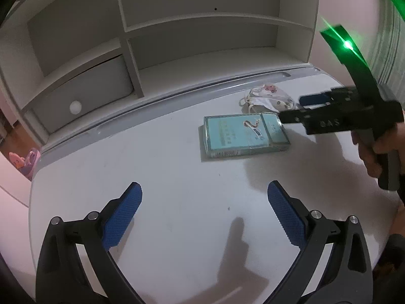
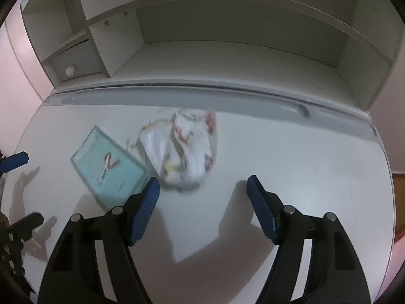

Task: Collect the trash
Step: 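Grasp the white floral mask with the right tool while the left tool grasps the light blue cigarette pack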

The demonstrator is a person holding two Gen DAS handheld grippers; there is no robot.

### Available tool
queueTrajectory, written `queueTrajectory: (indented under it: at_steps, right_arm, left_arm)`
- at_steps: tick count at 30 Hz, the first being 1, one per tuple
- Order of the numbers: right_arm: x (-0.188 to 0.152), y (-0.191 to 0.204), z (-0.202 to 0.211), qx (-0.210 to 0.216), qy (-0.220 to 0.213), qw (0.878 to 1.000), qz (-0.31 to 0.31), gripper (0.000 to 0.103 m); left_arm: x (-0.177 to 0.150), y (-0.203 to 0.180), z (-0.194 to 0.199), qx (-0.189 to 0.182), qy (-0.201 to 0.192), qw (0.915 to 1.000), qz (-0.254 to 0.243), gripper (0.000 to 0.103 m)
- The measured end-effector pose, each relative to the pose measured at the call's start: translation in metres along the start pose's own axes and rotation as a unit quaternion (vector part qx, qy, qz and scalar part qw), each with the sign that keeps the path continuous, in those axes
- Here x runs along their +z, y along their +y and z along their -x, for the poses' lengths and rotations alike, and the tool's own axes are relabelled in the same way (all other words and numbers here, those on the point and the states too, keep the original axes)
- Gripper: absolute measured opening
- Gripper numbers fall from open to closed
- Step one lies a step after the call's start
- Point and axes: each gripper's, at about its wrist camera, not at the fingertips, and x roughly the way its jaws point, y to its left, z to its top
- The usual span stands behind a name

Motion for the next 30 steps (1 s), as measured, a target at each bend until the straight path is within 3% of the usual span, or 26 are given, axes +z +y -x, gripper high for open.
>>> queueTrajectory:
  at_steps: [2, 4, 5, 9, 11, 16, 24, 30]
  right_arm:
    - [0.012, 0.004, -0.008, -0.001, -0.005, 1.000, 0.014, 0.059]
    - [0.017, 0.005, -0.009, 0.010, -0.008, 1.000, 0.021, 0.033]
    - [0.018, 0.003, -0.008, 0.019, -0.008, 1.000, 0.017, 0.028]
    - [0.013, -0.009, 0.009, 0.040, -0.019, 0.999, -0.005, 0.027]
    - [0.005, -0.017, 0.023, 0.046, -0.025, 0.999, -0.015, 0.027]
    - [-0.023, -0.041, 0.059, 0.046, -0.038, 0.997, -0.041, 0.027]
    - [-0.071, -0.078, 0.105, 0.044, -0.047, 0.994, -0.085, 0.027]
    - [-0.101, -0.099, 0.126, 0.036, -0.051, 0.991, -0.114, 0.027]
  left_arm:
    - [0.005, 0.000, -0.007, 0.001, 0.002, 1.0000, -0.003, 0.096]
    - [0.010, 0.000, -0.013, -0.001, 0.005, 1.0000, -0.006, 0.096]
    - [0.013, 0.000, -0.016, -0.003, 0.006, 0.9999, -0.009, 0.096]
    - [0.026, -0.005, -0.029, -0.013, 0.006, 0.9994, -0.033, 0.096]
    - [0.033, -0.011, -0.039, -0.032, 0.017, 0.9968, -0.072, 0.096]
    - [0.042, -0.025, -0.062, -0.037, 0.034, 0.9836, -0.173, 0.096]
    - [0.074, -0.037, -0.092, -0.055, 0.022, 0.9822, -0.178, 0.097]
    - [0.085, -0.042, -0.105, -0.068, 0.034, 0.9864, -0.146, 0.093]
